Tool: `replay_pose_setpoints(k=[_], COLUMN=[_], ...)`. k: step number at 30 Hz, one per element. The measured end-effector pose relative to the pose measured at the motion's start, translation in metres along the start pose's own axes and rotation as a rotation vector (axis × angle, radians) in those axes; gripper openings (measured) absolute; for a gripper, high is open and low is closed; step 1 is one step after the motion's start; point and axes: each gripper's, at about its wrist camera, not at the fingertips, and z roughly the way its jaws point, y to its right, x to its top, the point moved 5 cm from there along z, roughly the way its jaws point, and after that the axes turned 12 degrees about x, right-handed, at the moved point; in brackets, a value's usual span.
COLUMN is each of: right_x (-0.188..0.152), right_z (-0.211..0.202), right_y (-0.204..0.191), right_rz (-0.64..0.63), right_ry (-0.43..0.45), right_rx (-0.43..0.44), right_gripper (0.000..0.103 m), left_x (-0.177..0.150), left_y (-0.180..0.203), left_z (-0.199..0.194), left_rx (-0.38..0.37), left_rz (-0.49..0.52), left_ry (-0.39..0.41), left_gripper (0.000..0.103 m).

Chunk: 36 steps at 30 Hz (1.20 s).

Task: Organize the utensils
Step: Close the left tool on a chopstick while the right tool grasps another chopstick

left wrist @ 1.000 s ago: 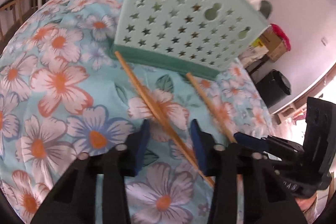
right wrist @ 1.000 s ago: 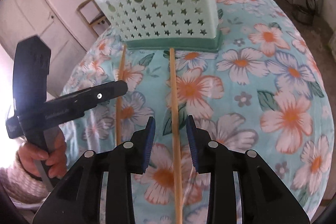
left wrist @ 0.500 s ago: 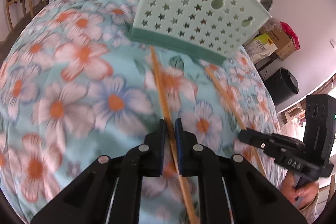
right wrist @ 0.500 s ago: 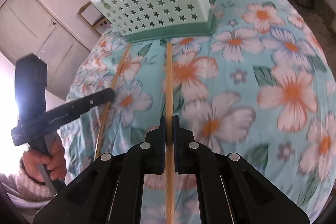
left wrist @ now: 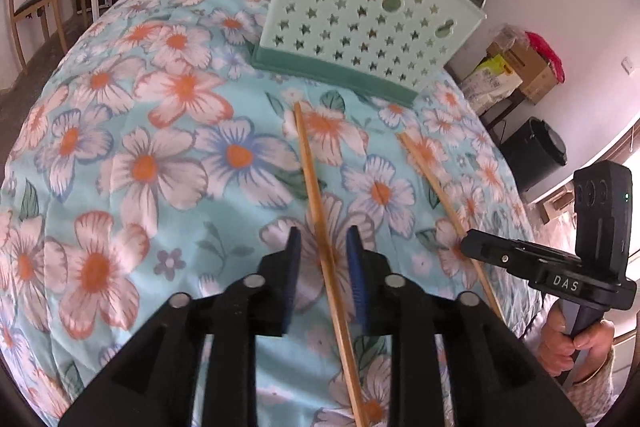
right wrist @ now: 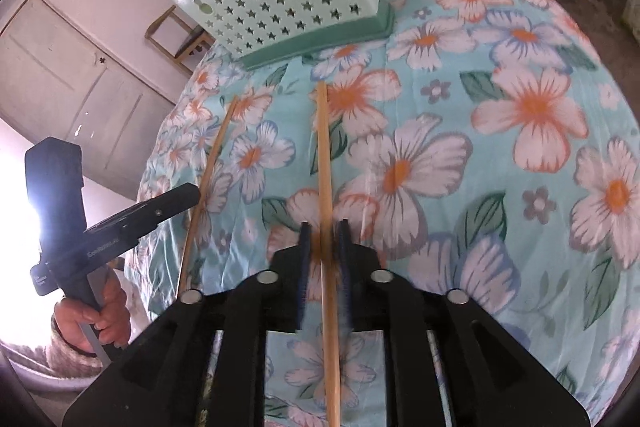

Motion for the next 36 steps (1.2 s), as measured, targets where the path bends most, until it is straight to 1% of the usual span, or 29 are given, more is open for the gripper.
replay_pose_setpoints(k=[1, 3, 8, 9, 13, 17, 19, 20, 21, 23, 24, 25, 26, 34, 36], right_x=[0.002, 0.007, 0.021, 0.023, 0.032, 0.038, 0.039, 0.04, 0.041, 0.042, 0.043, 0.043, 0.043, 0.041, 0.04], right_z=[0.0, 0.0, 0.007, 0.009, 0.018, 0.031, 0.037, 0.039, 0.04, 0.042, 0.044, 0.044, 0.045, 0.037, 0.037], right_y=[0.0, -0.001, -0.001, -0.002, -0.006, -0.01, -0.01, -0.01, -0.009, -0.007, -0.007, -0.005, -0.004, -0.002, -0.001], right_rz=[-0.002, -0.007, -0.009, -0.013, -0.042, -0.059, -0.066, -0.073, -0.078, -0.075, -0.07, -0.064, -0.056, -0.045, -0.046], right_ry=[0.003, 0.013, 0.018, 0.016, 0.014, 0.0, -0.006, -0.006, -0.004, -0.001, -0.001, -0.001, 0.002, 0.009, -0.005], right_rx=[-0.003, -0.014, -0.042, -0.036, -0.067, -0.072, -0.081, -0.088, -0.098, -0.105, -0.105, -0.103, -0.095, -0.079, -0.068], right_gripper=[0.027, 0.028, 0.029, 0.029, 0.029, 0.029, 0.029, 0.028, 0.024, 0.015, 0.007, 0.006, 0.005, 0.005, 0.007], left_x=[0.003, 0.01, 0.031, 0.035, 0.045, 0.048, 0.048, 0.048, 0.049, 0.049, 0.049, 0.049, 0.048, 0.042, 0.04], left_y=[-0.001, -0.001, 0.002, 0.003, 0.001, 0.0, -0.001, -0.001, -0.002, -0.005, -0.006, -0.007, -0.009, -0.009, -0.009], left_z=[-0.001, -0.001, 0.013, 0.016, 0.029, 0.042, 0.045, 0.047, 0.049, 0.051, 0.052, 0.051, 0.051, 0.042, 0.041], left_rx=[-0.005, -0.024, -0.056, -0.062, -0.065, -0.061, -0.051, -0.048, -0.045, -0.036, -0.039, -0.041, -0.044, -0.023, -0.016], left_rz=[-0.001, -0.003, 0.003, 0.006, 0.012, 0.016, 0.017, 0.014, 0.01, -0.004, -0.011, -0.016, -0.022, -0.021, -0.019], left_ry=[0.008, 0.02, 0.027, 0.026, 0.018, 0.001, 0.004, 0.006, 0.007, 0.009, 0.009, 0.009, 0.009, 0.006, 0.002], left_gripper=[0.028, 0.03, 0.031, 0.03, 0.03, 0.03, 0.027, 0.024, 0.02, 0.014, 0.012, 0.011, 0.009, 0.009, 0.009])
